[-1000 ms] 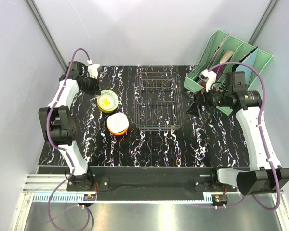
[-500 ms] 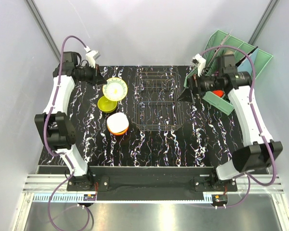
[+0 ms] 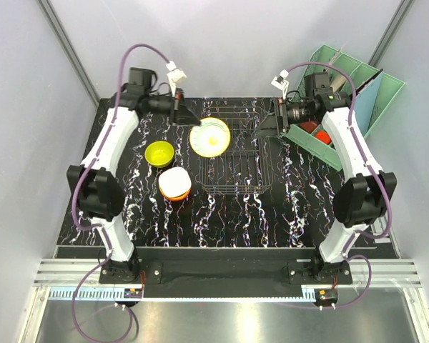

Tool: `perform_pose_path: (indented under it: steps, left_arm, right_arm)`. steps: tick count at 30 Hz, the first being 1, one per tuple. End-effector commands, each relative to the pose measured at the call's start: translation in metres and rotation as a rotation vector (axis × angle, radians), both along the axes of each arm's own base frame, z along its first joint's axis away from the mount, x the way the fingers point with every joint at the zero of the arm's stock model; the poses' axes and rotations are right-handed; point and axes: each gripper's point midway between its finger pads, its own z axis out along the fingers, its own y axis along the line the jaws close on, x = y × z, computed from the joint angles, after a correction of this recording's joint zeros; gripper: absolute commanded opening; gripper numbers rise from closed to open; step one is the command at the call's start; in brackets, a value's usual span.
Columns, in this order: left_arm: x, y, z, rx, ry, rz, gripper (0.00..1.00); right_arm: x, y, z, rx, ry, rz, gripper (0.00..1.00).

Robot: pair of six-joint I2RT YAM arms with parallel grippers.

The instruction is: Load the bowls into the dish rack

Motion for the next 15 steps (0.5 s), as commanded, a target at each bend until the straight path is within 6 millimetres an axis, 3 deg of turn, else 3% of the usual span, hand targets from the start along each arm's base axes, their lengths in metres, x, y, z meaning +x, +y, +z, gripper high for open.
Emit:
perform_pose_path:
  steps: [1, 8, 15]
  left_arm:
    - [-0.026, -0.039, 0.032, -0.122, -0.013, -0.193, 0.00]
    - [-0.040, -0.076, 0.015, -0.143, 0.044, -0.314, 0.00]
    - [-0.038, -0.090, 0.017, -0.167, 0.033, -0.371, 0.00]
  right_arm:
    - [0.004, 0.011, 0.018, 0.101, -0.003, 0.056, 1.00]
    - [0.003, 0.016, 0.008, 0.163, 0.077, 0.107, 1.00]
    - [0.003, 0.018, -0.014, 0.206, 0.167, 0.139, 1.00]
